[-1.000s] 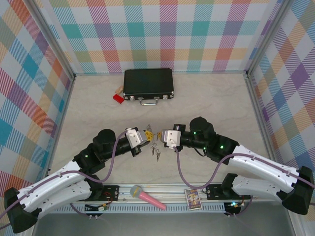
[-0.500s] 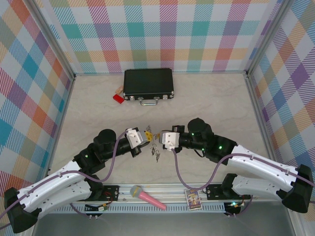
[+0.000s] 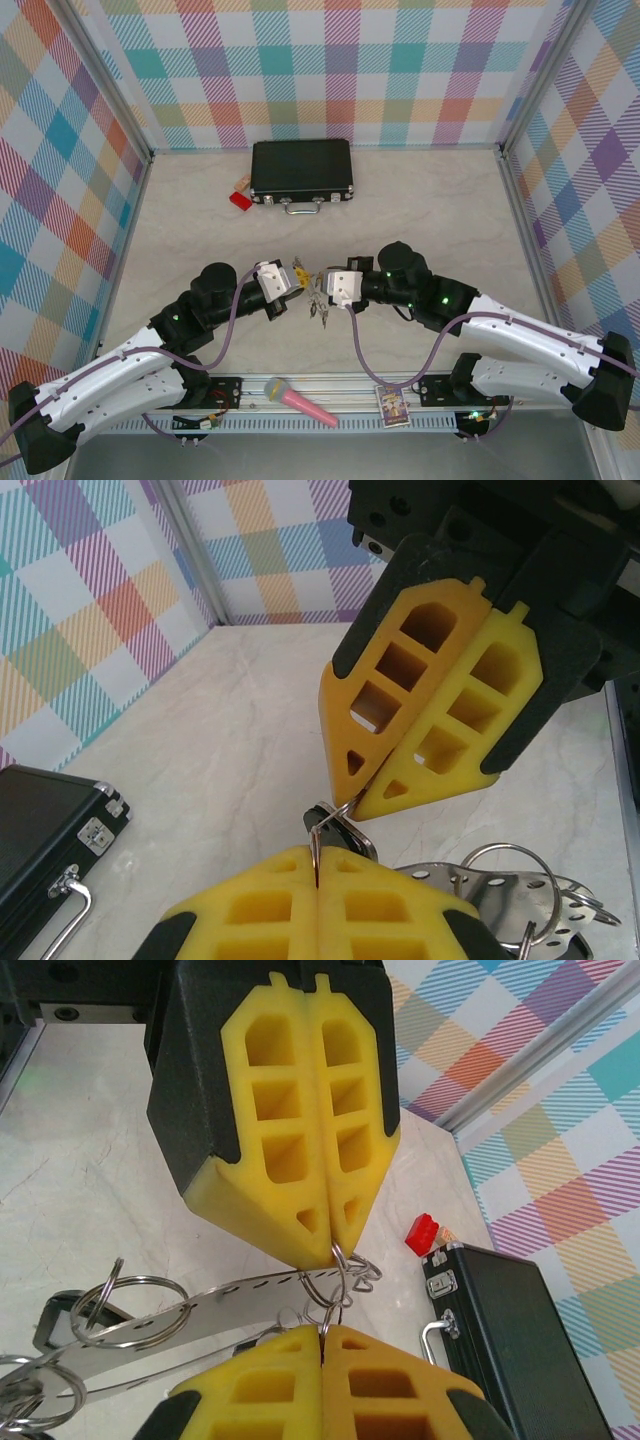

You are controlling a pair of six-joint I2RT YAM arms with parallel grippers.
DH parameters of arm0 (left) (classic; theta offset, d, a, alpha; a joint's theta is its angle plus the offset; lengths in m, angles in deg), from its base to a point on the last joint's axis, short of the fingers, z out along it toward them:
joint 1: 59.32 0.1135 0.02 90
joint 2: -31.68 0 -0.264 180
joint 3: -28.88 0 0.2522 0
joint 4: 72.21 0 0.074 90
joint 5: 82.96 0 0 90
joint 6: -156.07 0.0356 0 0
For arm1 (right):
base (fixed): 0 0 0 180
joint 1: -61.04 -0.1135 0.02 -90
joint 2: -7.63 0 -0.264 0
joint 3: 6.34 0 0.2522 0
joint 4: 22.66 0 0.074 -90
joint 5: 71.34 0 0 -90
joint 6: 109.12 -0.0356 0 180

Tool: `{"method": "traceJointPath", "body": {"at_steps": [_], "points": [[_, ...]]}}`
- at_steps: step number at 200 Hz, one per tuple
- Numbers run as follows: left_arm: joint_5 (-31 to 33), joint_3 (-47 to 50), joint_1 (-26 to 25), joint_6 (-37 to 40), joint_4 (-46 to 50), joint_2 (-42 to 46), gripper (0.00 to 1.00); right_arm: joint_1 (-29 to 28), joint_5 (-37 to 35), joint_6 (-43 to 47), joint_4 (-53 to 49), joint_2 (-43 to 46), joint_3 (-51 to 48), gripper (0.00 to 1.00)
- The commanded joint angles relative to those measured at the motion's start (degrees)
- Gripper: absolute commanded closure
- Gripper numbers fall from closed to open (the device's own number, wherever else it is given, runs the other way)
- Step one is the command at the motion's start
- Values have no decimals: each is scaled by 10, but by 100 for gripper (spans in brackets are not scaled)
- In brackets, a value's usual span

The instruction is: Put the keys on the keyring

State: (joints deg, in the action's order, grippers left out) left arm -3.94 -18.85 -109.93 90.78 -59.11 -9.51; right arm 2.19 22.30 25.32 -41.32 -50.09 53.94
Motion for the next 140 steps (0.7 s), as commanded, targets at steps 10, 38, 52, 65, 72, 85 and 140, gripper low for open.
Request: {"method": "traceJointPath", "body": {"at_steps": [10, 38, 52, 65, 72, 85, 140], "points": [[-12, -12, -8, -7, -45, 1, 100, -19, 37, 13, 6, -8, 7, 100], [-14, -12, -8, -7, -45, 0, 100, -24, 36, 15, 5, -10, 7, 100], [-14, -12, -8, -6, -45, 0, 100, -27, 35, 17, 5, -11, 8, 100], [-13, -12, -8, -8, -45, 0, 100, -29, 35, 17, 5, -12, 9, 100], [-12, -12, -7, -9, -46, 0, 100, -30, 34, 17, 4, -12, 10, 100], [-10, -12, -7, -10, -45, 1, 100, -30, 27, 17, 5, -13, 9, 100], [20, -3, -8, -26, -63, 17, 100, -30, -18, 7, 34, 20, -25, 100]]}}
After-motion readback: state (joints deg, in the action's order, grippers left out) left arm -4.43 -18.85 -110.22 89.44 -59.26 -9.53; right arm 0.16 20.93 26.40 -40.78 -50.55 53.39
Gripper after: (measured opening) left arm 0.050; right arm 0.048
